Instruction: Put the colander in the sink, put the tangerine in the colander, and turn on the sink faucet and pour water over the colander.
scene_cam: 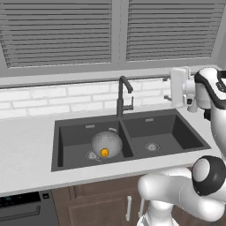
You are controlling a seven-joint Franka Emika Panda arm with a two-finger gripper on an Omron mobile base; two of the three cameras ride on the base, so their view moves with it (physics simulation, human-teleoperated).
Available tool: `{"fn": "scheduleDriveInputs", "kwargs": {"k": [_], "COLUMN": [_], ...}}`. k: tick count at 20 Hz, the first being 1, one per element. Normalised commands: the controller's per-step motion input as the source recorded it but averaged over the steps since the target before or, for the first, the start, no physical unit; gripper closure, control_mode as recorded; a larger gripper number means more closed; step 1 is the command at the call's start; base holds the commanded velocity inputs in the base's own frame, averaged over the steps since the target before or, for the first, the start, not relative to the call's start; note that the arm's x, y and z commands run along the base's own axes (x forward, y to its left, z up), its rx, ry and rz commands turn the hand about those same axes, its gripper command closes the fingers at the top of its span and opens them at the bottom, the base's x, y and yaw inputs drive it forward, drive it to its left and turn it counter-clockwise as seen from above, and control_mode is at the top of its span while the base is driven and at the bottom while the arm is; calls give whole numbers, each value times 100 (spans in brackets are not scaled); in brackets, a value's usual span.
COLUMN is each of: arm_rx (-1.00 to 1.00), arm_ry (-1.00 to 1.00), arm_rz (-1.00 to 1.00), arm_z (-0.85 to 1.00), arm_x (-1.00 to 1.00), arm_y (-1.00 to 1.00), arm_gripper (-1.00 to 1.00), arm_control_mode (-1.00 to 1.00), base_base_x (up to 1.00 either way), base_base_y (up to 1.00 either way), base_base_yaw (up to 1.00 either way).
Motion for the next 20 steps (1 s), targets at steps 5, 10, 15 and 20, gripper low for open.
{"fn": "scheduleDriveInputs", "kwargs": {"k": [5, 10, 15, 20], "arm_rx": [0, 0, 0, 0], "arm_ry": [10, 9, -3, -6], "arm_rz": [0, 0, 0, 0], "arm_z": [-30, -25, -2, 0], "arm_x": [24, 25, 20, 13], "arm_y": [7, 18, 37, 43], "arm_gripper": [-100, -100, -100, -100], "arm_control_mode": [-100, -100, -100, -100], "base_base_x": [0, 0, 0, 0], "base_base_y": [0, 0, 0, 0], "base_base_yaw": [0, 0, 0, 0]}}
